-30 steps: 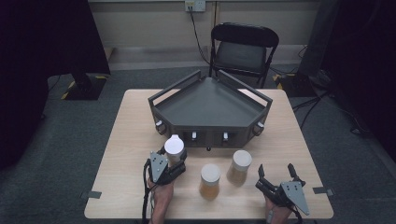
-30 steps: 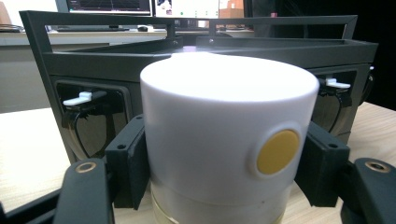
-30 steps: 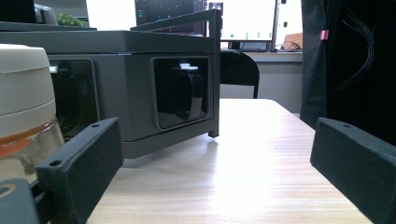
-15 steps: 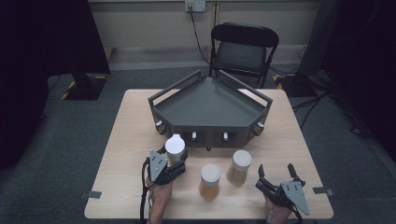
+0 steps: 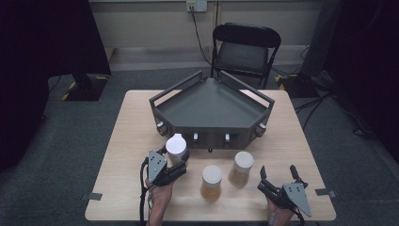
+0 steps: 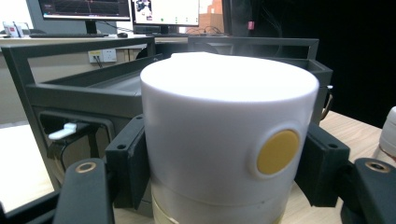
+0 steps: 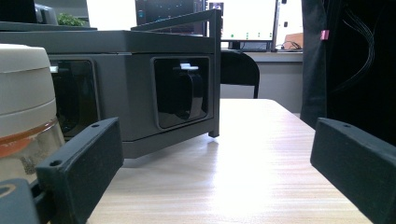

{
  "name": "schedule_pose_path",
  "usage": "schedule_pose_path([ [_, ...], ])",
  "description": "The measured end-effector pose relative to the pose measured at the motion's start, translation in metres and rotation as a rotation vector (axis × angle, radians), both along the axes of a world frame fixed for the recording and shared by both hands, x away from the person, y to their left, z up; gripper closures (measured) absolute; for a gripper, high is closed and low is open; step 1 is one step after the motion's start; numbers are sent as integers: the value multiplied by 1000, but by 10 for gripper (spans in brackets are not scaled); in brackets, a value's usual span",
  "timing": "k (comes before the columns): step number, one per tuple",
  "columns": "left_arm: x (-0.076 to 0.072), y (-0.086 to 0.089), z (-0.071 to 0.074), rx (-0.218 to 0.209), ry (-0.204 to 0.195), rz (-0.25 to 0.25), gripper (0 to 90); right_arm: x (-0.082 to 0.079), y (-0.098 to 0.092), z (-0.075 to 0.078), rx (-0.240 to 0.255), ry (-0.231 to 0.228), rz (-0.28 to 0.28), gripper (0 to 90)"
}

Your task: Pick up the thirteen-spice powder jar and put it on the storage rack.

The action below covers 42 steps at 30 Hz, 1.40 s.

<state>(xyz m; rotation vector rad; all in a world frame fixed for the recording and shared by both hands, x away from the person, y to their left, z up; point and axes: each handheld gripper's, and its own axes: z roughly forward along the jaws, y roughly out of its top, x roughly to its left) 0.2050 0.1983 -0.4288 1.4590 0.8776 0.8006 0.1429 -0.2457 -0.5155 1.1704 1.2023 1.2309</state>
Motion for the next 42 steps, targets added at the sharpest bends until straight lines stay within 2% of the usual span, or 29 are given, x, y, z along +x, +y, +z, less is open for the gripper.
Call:
schedule_pose_path([
  [13, 4, -1, 12, 15, -27, -24, 310, 0, 0, 0, 0, 0, 1, 10],
  [16, 7, -1, 14, -2, -25, -22, 310, 0, 0, 0, 0, 0, 2, 10],
  [23, 9, -2, 19, -9, -23, -28, 310, 0, -1, 0, 0, 0, 4, 10],
  [42, 19, -2, 38, -1, -41, -47, 310, 0, -1, 0, 0, 0, 3, 10],
])
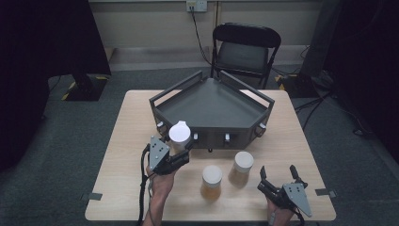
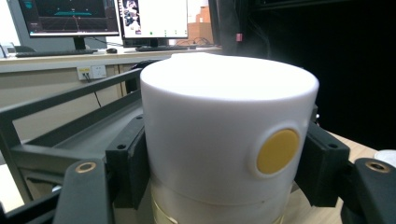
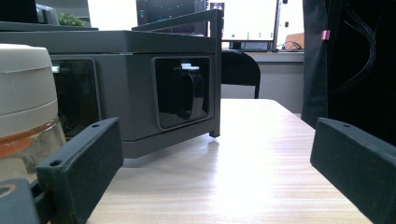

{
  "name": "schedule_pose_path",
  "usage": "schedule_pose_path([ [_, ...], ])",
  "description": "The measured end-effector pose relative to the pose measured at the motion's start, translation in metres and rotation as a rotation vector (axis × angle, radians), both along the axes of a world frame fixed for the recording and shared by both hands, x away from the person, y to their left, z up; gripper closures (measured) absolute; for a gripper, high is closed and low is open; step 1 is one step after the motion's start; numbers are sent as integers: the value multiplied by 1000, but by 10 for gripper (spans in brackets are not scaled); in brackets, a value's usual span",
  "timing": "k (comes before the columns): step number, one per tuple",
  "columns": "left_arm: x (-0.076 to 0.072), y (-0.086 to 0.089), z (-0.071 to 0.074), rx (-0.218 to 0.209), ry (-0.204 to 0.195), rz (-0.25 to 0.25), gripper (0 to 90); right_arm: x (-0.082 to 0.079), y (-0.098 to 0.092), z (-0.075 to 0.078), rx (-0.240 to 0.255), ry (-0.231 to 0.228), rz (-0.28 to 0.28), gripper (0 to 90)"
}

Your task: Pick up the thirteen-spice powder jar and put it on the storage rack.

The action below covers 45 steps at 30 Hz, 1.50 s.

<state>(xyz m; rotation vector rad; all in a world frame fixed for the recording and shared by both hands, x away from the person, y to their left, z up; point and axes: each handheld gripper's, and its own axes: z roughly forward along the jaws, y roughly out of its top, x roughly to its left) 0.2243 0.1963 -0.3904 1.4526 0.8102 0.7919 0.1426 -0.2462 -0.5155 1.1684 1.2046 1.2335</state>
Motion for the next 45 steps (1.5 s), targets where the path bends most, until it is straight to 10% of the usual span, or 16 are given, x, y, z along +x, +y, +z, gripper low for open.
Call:
schedule_pose_path([
  [45, 40, -13, 42, -23, -11, 15, 309, 0, 0, 0, 0, 0, 0, 12],
])
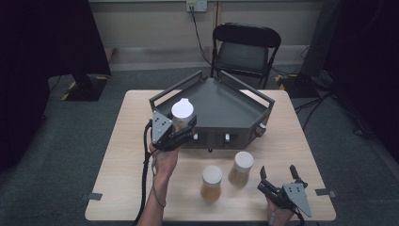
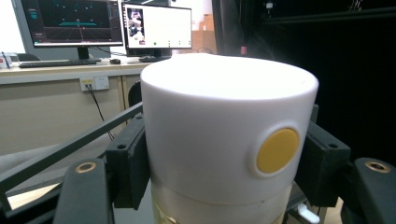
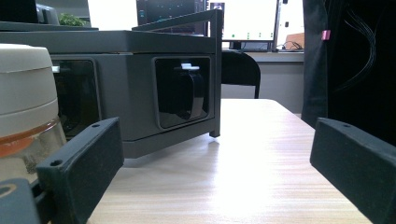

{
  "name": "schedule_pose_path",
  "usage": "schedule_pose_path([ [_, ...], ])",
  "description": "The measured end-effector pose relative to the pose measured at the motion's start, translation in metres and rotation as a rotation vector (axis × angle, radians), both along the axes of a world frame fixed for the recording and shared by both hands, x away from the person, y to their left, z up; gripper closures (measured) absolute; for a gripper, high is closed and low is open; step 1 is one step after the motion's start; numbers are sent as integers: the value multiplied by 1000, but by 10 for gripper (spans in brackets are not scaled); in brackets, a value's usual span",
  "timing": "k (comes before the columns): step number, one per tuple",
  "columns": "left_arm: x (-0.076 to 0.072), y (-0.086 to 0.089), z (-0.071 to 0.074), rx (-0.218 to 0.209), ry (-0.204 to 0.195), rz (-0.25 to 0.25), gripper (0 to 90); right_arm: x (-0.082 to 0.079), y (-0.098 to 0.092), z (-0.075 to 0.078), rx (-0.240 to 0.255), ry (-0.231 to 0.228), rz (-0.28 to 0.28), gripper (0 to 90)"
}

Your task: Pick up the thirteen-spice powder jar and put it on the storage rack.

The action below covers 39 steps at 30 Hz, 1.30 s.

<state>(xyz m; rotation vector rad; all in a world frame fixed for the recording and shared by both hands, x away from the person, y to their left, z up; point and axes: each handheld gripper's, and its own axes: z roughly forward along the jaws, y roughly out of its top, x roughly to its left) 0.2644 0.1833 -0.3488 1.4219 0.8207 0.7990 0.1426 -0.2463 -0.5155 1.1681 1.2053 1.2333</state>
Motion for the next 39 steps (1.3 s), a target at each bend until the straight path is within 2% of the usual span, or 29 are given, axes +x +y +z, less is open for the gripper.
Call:
schedule_pose_path([
  [3, 5, -3, 3, 12, 5, 2, 310, 0, 0, 0, 0, 0, 0, 12],
  [5, 6, -4, 3, -3, 8, 6, 310, 0, 0, 0, 0, 0, 0, 12],
  [9, 11, -8, 5, 7, 2, 24, 310, 0, 0, 0, 0, 0, 2, 12],
  [16, 24, -15, 8, -5, 12, 54, 310, 0, 0, 0, 0, 0, 4, 12],
  [28, 40, -25, 14, 18, -5, 82, 310, 0, -1, 0, 1, 0, 6, 12],
  [31, 40, -31, 12, 41, -23, 96, 310, 0, -1, 0, 0, 0, 6, 12],
  [39, 52, -35, 7, 33, 17, 129, 310, 0, -1, 0, 0, 0, 6, 12],
])
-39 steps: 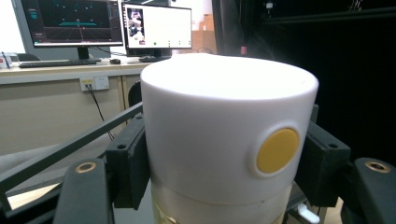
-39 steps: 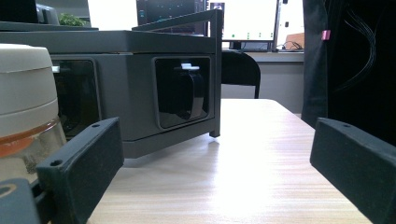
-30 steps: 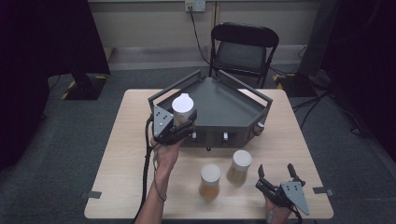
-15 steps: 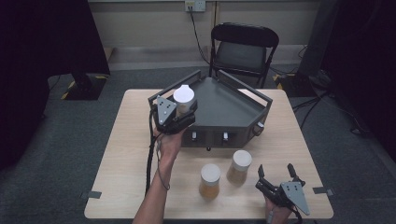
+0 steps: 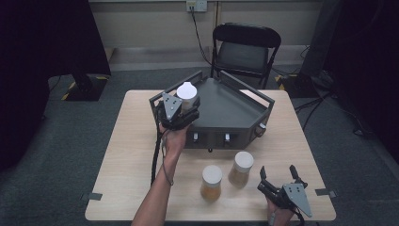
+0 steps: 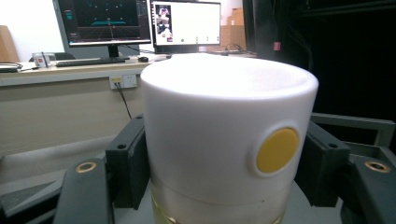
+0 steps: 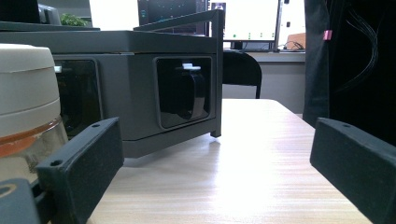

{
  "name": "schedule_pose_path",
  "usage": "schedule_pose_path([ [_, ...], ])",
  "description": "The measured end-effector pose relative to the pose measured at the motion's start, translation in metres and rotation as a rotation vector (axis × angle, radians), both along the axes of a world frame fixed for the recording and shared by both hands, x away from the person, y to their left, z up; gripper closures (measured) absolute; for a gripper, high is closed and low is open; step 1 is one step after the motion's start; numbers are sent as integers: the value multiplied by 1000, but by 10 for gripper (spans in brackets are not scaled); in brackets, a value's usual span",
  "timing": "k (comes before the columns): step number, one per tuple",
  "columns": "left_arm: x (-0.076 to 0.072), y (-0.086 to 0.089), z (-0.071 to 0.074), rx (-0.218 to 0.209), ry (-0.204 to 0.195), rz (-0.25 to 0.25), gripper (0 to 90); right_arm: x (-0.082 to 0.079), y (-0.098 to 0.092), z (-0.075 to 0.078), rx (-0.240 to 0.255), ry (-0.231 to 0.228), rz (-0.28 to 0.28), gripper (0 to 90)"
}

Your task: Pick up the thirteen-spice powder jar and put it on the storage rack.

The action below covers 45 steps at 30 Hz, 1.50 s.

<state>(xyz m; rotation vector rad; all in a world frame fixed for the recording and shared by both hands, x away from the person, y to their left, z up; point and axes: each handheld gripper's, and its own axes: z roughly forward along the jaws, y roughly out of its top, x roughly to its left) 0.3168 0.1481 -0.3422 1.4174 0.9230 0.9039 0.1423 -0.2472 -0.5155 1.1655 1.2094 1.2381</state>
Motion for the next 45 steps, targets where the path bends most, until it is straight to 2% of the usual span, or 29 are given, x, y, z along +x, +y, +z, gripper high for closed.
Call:
schedule_pose_path([
  [6, 6, -2, -2, 3, 15, 23, 310, 0, 0, 0, 0, 0, 1, 13],
  [9, 11, 0, -2, -2, 35, 23, 310, 0, 0, 0, 0, 0, 2, 13],
  [29, 19, 2, -1, 28, 85, 26, 309, 0, 0, 0, 1, 0, 1, 13],
  [45, 20, 7, -4, -3, 90, 22, 307, 0, 0, 0, 1, 0, 1, 13],
])
